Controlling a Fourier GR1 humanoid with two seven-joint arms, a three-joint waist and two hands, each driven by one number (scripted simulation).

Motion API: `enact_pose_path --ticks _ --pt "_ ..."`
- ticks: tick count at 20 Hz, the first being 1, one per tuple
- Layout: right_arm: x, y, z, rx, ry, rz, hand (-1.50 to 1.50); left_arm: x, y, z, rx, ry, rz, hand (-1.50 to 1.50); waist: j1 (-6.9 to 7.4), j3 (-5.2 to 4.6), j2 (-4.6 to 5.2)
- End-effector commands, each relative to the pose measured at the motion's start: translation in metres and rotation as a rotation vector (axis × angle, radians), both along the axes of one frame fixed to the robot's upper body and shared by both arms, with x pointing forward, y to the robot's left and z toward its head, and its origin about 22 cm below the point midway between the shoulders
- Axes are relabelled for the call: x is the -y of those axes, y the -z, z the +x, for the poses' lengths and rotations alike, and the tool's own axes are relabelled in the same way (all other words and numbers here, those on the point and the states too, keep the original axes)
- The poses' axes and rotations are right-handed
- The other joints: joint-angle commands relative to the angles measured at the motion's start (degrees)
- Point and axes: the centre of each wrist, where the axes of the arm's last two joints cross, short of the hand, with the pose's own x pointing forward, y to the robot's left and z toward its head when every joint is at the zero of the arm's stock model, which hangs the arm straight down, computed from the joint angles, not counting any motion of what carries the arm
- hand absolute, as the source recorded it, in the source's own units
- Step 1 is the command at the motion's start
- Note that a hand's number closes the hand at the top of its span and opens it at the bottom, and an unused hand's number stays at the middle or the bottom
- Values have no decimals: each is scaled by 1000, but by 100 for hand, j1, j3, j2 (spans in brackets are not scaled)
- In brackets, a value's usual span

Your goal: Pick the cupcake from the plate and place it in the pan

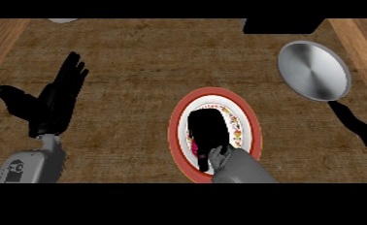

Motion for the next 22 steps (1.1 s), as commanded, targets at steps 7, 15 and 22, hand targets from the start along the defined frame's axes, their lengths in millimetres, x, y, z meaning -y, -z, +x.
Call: enact_pose_path --ticks 7,15,22 --pt "105 -46 14 219 -77 7 150 -1 -2 -6 9 -14 4 0 -22 8 5" --pt "119 -134 -14 667 -49 16 150 -10 -5 -12 -12 -16 17 0 -56 6 -15" --pt "127 -171 -24 683 40 96 150 -13 -3 -2 8 11 19 0 -13 6 17"
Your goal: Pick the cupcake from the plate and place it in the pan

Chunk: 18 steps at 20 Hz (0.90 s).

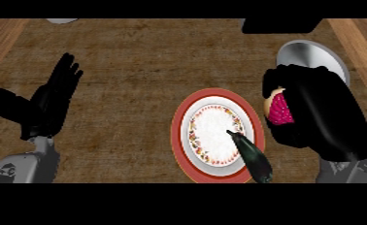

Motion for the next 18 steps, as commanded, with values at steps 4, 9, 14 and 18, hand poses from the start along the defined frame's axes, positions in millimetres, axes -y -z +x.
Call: enact_pose_path --ticks 4,9,14,18 --pt "52 -11 22 44 103 103 150 12 -3 3 -2 -7 -7 0 30 5 20" --pt "77 3 48 44 185 144 150 13 -4 3 6 -1 4 0 50 4 22" --pt "141 -11 91 88 219 213 150 3 2 -1 -1 24 -16 0 81 4 31" --pt "201 13 109 102 262 223 150 13 -9 13 -3 14 -16 0 140 10 68"
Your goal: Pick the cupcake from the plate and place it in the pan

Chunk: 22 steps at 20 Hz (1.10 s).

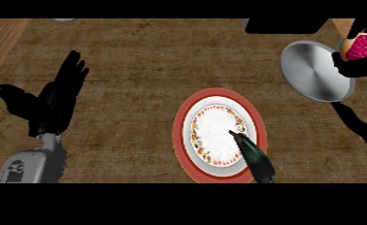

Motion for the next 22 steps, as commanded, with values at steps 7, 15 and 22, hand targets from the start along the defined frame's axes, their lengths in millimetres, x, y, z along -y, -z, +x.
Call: enact_pose_path --ticks 7,15,22 --pt "84 55 37 -15 -48 67 150 2 7 1 3 17 -8 0 107 4 41" --pt "79 113 50 -83 -68 40 150 -1 -8 4 -4 47 -13 0 205 11 66" --pt "98 128 40 -292 102 206 -150 8 -3 -2 11 46 5 0 315 22 118"
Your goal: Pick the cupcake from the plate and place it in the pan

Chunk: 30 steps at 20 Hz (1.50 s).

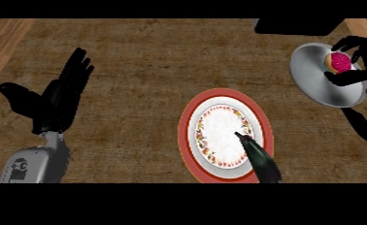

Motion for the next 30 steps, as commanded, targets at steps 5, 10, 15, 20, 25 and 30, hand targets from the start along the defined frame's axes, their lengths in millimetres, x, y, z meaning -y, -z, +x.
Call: enact_pose_path --ticks 5,10,15,20,25,30 --pt "19 3 -8 -90 -32 115 -150 14 3 -1 6 13 4 0 11 8 12" --pt "28 -3 -10 117 -40 345 -150 2 4 1 -1 13 -18 0 -22 12 3" --pt "68 -10 -37 196 -30 590 -150 -6 6 0 -2 -20 -2 0 -139 7 -24" --pt "124 -9 -96 224 -49 743 -150 -3 1 1 -16 -26 -15 0 -229 18 -26" --pt "155 -19 -132 225 -131 886 -150 -13 3 -3 -12 -29 -17 0 -196 20 -21" --pt "169 -27 -150 220 -168 867 -150 -6 6 -3 -5 -29 -7 0 -171 24 -26"
